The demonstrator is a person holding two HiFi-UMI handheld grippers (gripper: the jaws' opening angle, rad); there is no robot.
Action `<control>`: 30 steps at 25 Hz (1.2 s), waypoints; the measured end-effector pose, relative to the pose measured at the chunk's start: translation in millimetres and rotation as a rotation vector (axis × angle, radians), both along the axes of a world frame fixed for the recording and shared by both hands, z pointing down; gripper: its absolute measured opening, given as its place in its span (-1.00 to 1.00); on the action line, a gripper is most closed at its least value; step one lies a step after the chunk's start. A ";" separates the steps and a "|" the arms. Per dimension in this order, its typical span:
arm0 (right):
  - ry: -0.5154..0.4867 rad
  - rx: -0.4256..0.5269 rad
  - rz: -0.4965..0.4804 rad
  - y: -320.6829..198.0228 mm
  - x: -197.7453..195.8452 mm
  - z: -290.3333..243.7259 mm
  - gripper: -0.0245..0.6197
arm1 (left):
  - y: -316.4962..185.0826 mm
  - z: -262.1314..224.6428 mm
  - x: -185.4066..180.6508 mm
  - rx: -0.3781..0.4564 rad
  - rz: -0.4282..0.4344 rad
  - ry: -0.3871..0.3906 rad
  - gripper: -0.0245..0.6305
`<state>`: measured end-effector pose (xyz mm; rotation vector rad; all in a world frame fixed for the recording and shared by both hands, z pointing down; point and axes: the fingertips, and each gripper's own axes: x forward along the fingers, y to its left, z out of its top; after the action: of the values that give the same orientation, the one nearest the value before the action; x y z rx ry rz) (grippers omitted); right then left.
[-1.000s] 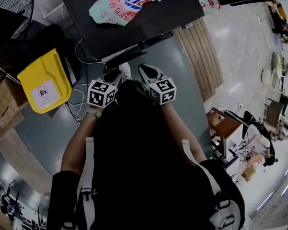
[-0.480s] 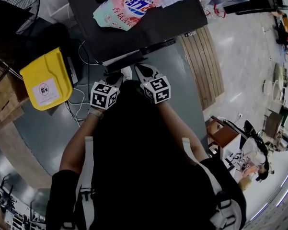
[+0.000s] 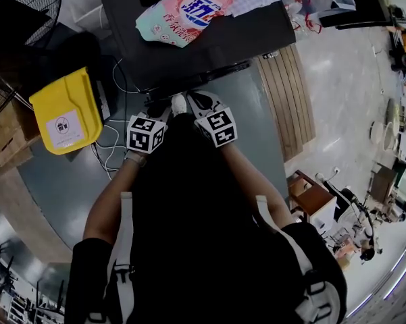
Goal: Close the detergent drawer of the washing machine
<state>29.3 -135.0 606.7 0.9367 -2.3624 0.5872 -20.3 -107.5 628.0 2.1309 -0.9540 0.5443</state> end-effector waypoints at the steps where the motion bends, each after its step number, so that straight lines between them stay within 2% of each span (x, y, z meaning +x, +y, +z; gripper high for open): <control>1: -0.001 0.001 0.000 -4.9 -1.7 -0.9 -0.87 | -5.4 -1.3 -3.1 0.000 -0.014 -0.001 -0.90; 4: 0.005 -0.008 -0.022 -14.5 -6.9 -1.0 -0.88 | -16.0 -3.8 -8.6 -0.005 -0.030 -0.002 -0.90; 9: 0.058 -0.006 -0.116 -13.6 -17.8 5.8 -0.88 | -18.6 -2.8 -7.8 -0.002 0.002 -0.004 -0.90; 16: 0.094 0.006 -0.200 -9.5 -29.3 11.1 -0.88 | -18.4 3.0 -7.4 -0.014 0.013 0.010 -0.90; 27: 0.106 -0.007 -0.282 -12.6 -35.8 14.6 -0.88 | -25.3 6.6 -2.5 -0.039 0.023 0.032 -0.90; 30: 0.086 -0.016 -0.264 -22.2 -37.7 14.1 -0.88 | -35.5 6.4 -9.3 -0.031 -0.005 0.030 -0.90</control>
<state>-8.4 -157.2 620.9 0.6152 -2.3487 0.4512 -29.6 -143.0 634.4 2.1027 -0.9280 0.5206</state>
